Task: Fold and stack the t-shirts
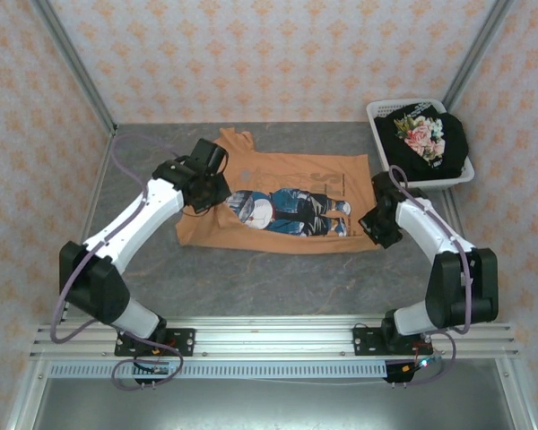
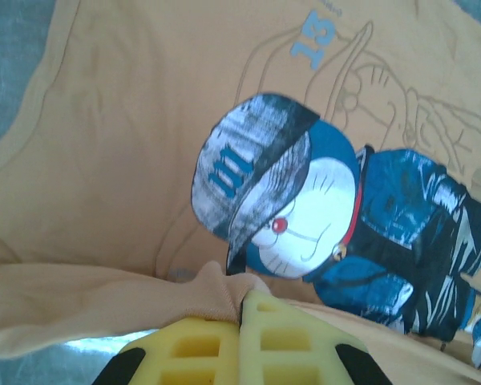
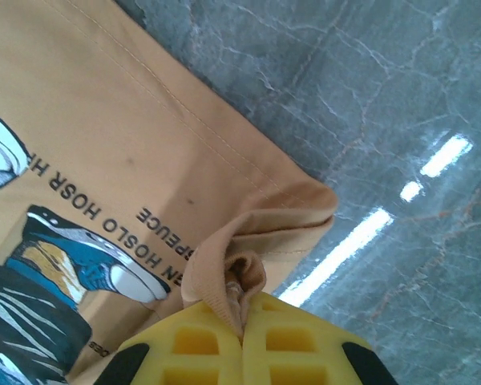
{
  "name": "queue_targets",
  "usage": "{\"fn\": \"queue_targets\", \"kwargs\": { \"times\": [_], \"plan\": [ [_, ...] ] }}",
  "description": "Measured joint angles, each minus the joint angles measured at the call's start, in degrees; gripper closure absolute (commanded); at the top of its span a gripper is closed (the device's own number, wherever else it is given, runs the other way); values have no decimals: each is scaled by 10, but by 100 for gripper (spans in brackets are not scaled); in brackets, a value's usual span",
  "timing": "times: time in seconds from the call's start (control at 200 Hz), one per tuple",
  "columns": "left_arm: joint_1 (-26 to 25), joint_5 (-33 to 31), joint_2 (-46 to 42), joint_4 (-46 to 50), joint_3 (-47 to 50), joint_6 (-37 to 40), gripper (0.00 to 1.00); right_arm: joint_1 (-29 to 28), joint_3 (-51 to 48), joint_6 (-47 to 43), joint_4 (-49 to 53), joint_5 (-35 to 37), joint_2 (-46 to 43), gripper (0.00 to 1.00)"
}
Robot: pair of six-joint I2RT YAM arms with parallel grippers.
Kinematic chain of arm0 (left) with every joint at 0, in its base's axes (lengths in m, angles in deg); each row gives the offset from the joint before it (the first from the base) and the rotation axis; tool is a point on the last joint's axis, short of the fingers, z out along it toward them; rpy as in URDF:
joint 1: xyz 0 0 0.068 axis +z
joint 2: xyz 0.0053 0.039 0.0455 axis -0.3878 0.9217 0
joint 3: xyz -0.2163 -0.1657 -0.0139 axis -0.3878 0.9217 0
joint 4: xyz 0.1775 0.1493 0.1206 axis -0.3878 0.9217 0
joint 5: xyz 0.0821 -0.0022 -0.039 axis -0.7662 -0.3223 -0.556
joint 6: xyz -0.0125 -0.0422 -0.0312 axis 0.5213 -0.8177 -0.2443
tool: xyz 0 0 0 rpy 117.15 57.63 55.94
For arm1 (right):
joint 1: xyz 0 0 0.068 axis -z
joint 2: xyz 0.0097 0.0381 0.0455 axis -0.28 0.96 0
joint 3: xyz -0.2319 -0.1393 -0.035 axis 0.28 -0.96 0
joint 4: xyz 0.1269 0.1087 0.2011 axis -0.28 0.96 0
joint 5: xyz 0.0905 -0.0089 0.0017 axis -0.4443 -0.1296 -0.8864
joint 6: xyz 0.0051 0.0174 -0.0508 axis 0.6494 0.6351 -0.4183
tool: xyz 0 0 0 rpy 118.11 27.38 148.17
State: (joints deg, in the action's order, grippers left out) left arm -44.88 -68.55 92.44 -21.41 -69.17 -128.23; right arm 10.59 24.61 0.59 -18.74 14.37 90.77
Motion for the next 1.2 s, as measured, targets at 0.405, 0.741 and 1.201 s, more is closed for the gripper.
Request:
{"fn": "queue_targets", "kwargs": {
  "times": [0.405,0.741,1.201],
  "plan": [
    [30,-22,103,10,-110,74,100,3,66,8,-4,12,61,100],
    [36,-45,180,24,-167,128,100,3,105,8,-8,16,111,100],
    [51,-53,269,36,-238,158,100,5,127,8,-15,32,163,96]
  ]
}}
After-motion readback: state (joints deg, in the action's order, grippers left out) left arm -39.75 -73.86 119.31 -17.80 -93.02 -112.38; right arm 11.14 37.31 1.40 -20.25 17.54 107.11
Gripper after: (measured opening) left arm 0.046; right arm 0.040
